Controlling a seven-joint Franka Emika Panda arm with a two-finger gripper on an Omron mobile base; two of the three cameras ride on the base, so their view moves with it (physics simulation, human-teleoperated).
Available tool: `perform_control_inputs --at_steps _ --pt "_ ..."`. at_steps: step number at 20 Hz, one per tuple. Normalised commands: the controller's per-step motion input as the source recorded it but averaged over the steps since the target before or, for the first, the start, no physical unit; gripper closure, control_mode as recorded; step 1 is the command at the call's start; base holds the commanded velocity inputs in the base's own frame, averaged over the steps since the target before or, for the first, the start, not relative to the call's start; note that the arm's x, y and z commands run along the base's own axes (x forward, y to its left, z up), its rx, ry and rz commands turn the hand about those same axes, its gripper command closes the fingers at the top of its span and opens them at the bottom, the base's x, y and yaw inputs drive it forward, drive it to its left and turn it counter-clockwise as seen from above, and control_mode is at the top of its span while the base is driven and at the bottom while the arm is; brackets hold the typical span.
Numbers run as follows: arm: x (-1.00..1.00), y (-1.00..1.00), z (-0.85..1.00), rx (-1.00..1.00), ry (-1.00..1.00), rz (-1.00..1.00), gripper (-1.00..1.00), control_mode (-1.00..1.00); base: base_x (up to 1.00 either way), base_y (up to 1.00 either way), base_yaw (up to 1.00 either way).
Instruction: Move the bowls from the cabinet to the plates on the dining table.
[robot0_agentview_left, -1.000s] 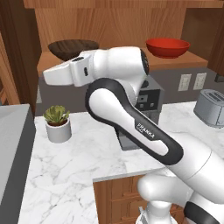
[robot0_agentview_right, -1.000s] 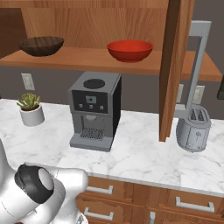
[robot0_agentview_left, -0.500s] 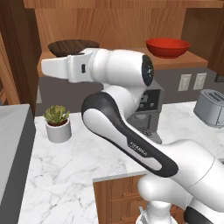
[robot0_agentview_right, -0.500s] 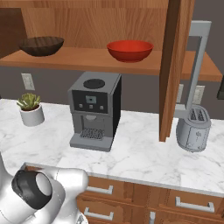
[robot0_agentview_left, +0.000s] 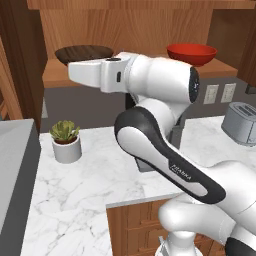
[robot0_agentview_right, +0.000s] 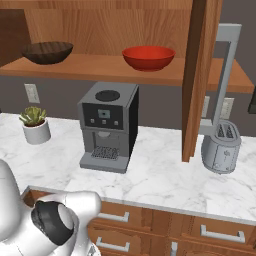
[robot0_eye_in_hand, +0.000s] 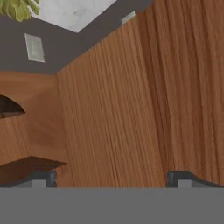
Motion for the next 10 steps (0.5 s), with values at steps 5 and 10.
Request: perform_control_inputs --at_steps 5,10 --pt "0.00 -0.25 0.05 -0.09 -0.11 0.13 -1.00 -1.00 0.00 0.00 0.00" --pt "-0.03 -0.17 0.08 -0.14 -0.13 0.14 -1.00 -1.00 0.00 0.00 0.00"
